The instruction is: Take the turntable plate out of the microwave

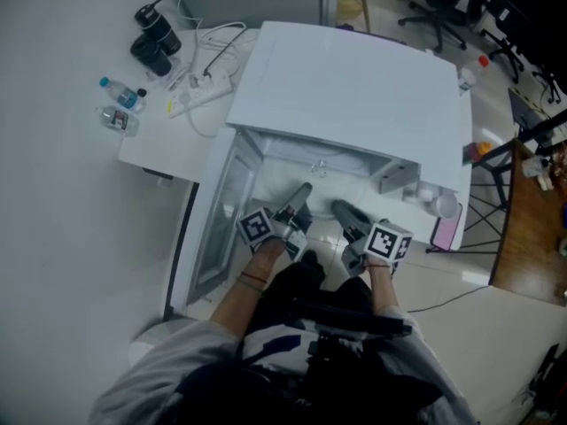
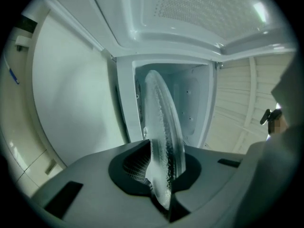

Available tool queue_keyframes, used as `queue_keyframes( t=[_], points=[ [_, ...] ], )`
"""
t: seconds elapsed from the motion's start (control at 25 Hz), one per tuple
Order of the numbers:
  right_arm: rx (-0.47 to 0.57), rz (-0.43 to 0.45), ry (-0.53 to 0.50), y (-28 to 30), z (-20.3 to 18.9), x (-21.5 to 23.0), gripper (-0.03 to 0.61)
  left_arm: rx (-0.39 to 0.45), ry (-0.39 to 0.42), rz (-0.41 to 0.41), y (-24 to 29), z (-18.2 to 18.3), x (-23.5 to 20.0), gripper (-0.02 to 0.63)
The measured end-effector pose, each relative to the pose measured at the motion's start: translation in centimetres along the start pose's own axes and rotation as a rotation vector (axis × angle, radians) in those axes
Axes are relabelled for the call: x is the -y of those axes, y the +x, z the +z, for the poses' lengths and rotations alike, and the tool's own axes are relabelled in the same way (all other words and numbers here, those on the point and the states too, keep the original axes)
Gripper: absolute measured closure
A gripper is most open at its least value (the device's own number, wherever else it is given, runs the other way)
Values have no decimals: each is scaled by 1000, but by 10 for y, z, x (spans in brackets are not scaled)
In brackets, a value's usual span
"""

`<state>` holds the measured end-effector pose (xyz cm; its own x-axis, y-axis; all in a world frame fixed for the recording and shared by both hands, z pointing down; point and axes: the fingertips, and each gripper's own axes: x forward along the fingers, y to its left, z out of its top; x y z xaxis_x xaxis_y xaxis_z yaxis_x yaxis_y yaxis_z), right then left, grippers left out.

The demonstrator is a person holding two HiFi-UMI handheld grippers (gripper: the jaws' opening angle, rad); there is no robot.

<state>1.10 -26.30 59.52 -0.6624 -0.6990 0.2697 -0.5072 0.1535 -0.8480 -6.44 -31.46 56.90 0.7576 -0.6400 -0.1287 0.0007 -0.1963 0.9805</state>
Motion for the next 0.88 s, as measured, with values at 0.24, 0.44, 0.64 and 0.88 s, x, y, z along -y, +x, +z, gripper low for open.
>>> queue_keyframes(
  t=[0.24, 0.44, 0.64, 0.88],
  points=[
    [66, -9, 22, 5, 11, 5, 456, -29, 8, 7, -10, -9, 4, 588],
    [85, 11, -112, 2, 14, -14, 456, -12, 12, 12, -18, -11, 8, 579],
    [94, 10, -151, -7, 8, -23, 453, 2, 17, 10, -27, -16, 14, 579],
    [115, 54, -159, -31, -5, -37, 451, -22, 99, 3, -38, -36, 37, 572]
  ],
)
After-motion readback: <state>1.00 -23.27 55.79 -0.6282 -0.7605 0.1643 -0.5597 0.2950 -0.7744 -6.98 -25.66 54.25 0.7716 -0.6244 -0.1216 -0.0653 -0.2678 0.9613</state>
